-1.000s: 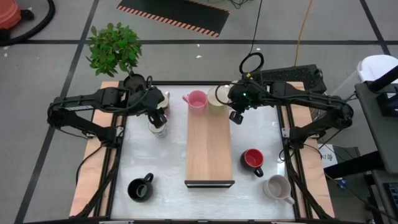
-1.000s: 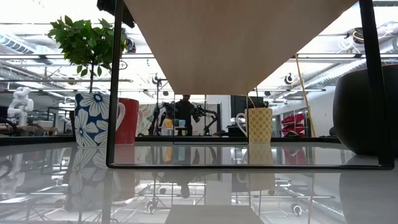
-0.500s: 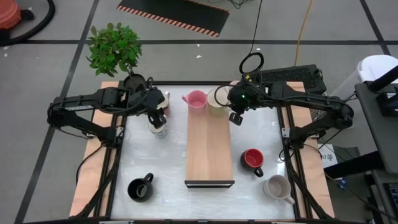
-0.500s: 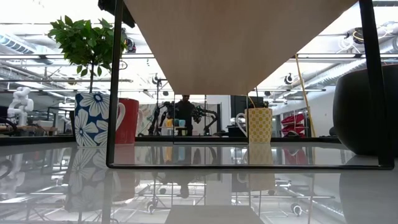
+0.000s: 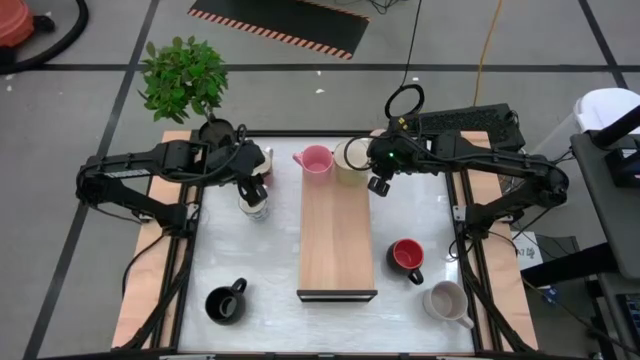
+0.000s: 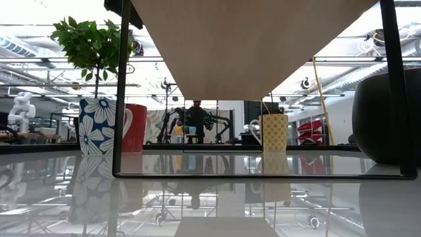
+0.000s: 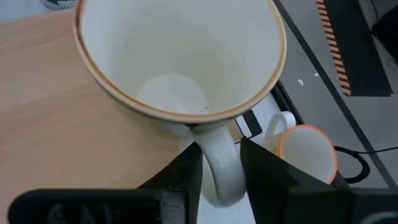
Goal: Place coffee mugs
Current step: Put the green mug on the shelf
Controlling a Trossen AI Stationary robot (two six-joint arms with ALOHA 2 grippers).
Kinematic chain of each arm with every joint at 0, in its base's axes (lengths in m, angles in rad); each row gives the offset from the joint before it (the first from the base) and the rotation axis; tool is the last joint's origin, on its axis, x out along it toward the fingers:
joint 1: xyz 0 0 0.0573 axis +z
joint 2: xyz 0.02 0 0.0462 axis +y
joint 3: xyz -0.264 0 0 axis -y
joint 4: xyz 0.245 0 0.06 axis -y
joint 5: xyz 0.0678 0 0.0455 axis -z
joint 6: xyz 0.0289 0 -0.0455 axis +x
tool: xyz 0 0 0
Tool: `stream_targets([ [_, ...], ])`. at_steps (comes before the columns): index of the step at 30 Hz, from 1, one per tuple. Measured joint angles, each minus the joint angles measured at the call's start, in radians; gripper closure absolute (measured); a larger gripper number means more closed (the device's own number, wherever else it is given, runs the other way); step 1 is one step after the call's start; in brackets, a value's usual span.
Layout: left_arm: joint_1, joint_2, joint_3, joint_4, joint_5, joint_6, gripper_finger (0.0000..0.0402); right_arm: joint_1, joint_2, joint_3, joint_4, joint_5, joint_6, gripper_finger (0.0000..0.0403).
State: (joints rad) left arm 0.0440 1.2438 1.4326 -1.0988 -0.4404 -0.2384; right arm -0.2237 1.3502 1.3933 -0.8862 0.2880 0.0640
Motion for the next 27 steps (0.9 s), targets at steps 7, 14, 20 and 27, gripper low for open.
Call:
stream_targets([
  [7,0.031,0.000,0.000,0.000,0.000,0.001,0.0190,0.000,0.000,0.000,0.001,0.056,0.001,0.0259],
  [14,0.047,0.000,0.000,0.000,0.004,-0.004,0.0190,0.000,-0.011,0.000,-0.015,0.057,0.002,0.0216],
  [20,0.046,0.000,0.000,0.001,0.042,-0.042,0.0190,0.002,-0.061,-0.001,-0.016,0.052,0.019,0.0200],
  [27,0.031,0.000,0.000,0.002,0.049,-0.051,0.0190,0.002,-0.146,-0.001,-0.035,0.049,0.150,0.0197],
])
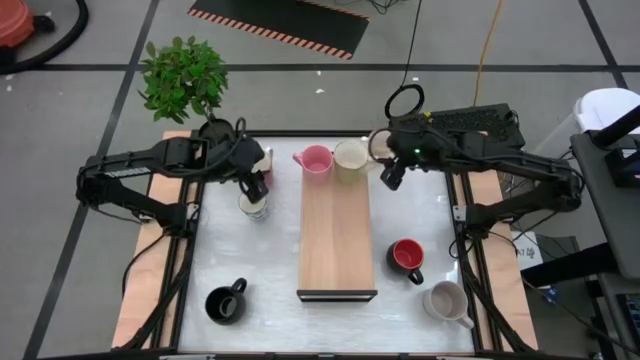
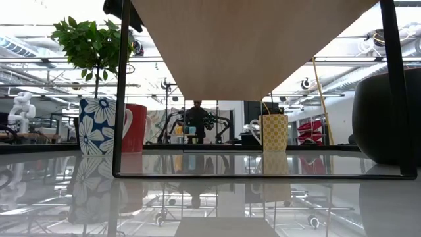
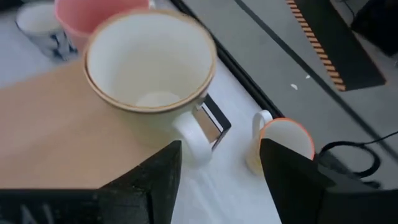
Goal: Place coffee mugs
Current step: Put the green mug on the shelf, then put the blue-white mug on the shelf
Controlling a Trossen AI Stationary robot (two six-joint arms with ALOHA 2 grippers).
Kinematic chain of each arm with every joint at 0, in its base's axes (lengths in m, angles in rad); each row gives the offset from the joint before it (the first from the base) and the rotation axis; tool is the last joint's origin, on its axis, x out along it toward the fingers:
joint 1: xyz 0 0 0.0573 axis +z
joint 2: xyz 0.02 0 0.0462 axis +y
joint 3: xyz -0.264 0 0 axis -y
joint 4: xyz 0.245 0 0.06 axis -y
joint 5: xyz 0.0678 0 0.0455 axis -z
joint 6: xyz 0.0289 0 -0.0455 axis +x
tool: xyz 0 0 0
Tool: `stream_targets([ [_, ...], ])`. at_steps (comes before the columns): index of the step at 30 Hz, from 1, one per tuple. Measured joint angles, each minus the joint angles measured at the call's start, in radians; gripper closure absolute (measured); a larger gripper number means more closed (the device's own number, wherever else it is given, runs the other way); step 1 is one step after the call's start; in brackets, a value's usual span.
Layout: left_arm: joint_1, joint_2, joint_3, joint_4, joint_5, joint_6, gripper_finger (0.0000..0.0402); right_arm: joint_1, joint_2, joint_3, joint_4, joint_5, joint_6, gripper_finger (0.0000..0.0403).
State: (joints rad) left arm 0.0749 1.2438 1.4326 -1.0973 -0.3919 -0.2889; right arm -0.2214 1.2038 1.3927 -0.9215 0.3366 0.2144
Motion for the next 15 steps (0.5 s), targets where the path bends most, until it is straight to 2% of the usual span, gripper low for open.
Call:
stream_targets([
  [4,-0.021,0.000,0.000,-0.005,0.031,-0.012,0.0190,0.000,-0.041,0.000,-0.005,0.000,0.091,0.0197],
  [10,-0.031,0.000,-0.001,-0.009,0.212,0.030,0.0190,0.000,-0.065,0.000,-0.004,-0.001,0.166,0.0197],
  [15,-0.047,-0.001,-0.054,-0.061,0.291,0.073,0.0190,0.009,-0.065,0.000,-0.003,-0.004,0.195,0.0197],
])
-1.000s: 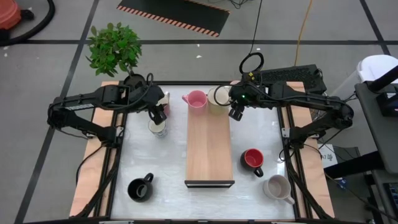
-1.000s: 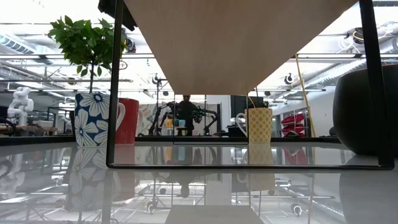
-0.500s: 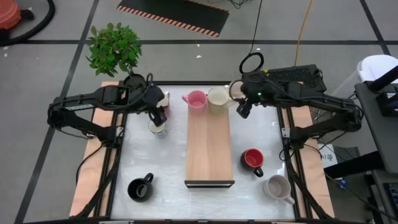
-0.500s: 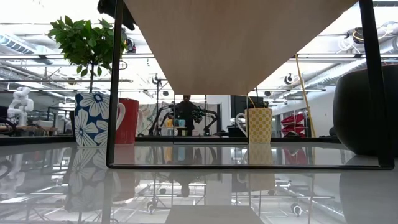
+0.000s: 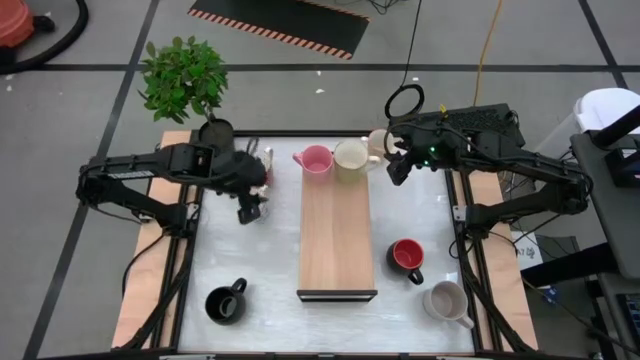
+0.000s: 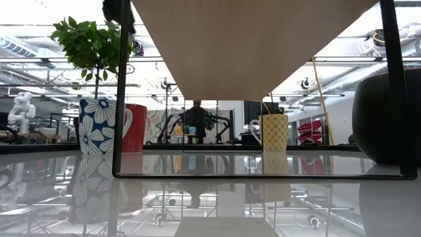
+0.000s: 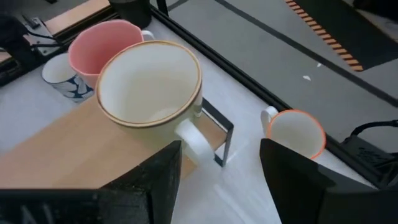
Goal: Place coffee mugs
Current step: Put the blue-white mug on the shelf
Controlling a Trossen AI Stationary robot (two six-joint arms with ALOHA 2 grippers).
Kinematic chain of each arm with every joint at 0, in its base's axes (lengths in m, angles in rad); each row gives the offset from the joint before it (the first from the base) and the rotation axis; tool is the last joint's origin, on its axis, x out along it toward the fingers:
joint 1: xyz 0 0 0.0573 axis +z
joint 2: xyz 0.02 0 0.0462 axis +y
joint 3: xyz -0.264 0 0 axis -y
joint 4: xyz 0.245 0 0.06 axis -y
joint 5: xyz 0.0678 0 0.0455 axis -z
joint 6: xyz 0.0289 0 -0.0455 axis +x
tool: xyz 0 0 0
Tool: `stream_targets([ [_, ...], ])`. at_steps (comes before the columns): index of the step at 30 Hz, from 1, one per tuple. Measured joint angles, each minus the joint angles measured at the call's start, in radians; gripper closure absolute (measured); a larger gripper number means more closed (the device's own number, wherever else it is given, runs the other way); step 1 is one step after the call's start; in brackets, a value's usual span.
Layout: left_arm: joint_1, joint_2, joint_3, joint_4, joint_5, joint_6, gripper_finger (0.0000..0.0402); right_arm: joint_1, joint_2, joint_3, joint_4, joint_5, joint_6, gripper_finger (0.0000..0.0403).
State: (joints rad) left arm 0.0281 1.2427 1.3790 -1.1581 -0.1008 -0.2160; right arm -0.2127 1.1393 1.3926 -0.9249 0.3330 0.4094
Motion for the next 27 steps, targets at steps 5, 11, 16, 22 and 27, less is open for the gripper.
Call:
stream_targets([
  [5,-0.048,-0.002,-0.081,-0.055,0.005,0.120,0.0190,0.032,-0.004,0.000,0.000,0.000,0.054,0.0197],
  [11,-0.064,-0.002,-0.216,-0.029,0.005,0.228,0.0190,0.072,-0.004,0.000,-0.005,0.001,0.065,0.0197],
  [16,-0.061,-0.002,-0.335,0.041,0.004,0.289,0.0190,0.079,-0.004,0.000,-0.041,0.004,0.058,0.0197],
  [22,-0.055,-0.002,-0.409,0.105,-0.035,0.311,0.0190,0.077,-0.004,0.000,-0.077,0.010,-0.014,0.0197],
  [27,-0.029,-0.002,-0.459,0.139,0.001,0.254,0.0190,0.075,-0.004,0.000,-0.079,0.052,-0.079,0.0197],
])
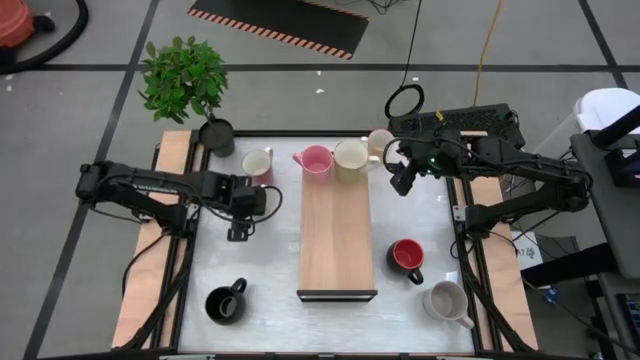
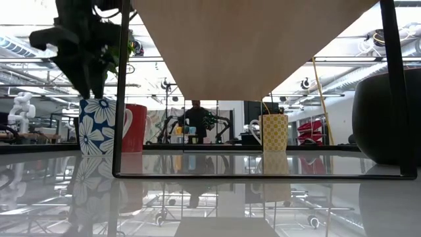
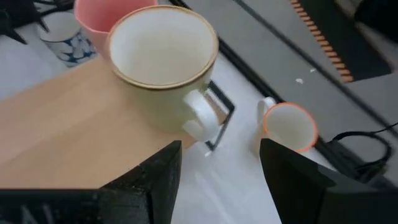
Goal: Place coffee mugs
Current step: Put the blue-white mug on the shelf
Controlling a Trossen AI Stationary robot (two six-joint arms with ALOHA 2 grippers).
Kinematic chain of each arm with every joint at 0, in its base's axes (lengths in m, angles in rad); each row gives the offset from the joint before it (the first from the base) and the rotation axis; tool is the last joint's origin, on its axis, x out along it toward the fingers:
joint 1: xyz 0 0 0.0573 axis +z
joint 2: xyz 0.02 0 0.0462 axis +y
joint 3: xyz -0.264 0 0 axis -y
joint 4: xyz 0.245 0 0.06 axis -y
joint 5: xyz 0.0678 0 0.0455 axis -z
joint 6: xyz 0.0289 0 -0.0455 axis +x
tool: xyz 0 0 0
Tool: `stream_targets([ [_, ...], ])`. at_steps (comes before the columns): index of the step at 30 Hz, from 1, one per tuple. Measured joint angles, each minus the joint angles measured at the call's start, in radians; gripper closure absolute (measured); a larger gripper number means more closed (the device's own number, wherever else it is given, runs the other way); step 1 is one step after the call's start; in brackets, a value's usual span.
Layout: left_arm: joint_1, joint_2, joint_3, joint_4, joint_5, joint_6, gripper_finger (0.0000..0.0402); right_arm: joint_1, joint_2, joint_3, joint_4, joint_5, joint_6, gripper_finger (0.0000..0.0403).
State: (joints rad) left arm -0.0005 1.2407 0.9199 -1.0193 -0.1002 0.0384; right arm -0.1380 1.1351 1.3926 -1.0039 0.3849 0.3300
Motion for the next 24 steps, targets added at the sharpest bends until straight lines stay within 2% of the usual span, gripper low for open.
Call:
stream_targets([
  [5,0.002,0.001,-0.051,0.050,0.004,-0.015,0.0193,-0.002,0.000,0.000,0.000,0.037,-0.054,0.0197],
  [7,0.002,0.001,-0.067,0.063,0.004,-0.012,0.0206,-0.009,0.000,0.000,0.000,0.036,-0.066,0.0197],
  [18,0.002,0.001,-0.097,0.113,0.010,-0.015,0.0380,-0.013,0.000,0.000,0.034,0.029,-0.045,0.0205],
  [24,0.002,0.002,-0.060,0.102,0.005,-0.053,0.0380,-0.013,0.000,0.000,0.095,-0.051,-0.046,0.0227],
])
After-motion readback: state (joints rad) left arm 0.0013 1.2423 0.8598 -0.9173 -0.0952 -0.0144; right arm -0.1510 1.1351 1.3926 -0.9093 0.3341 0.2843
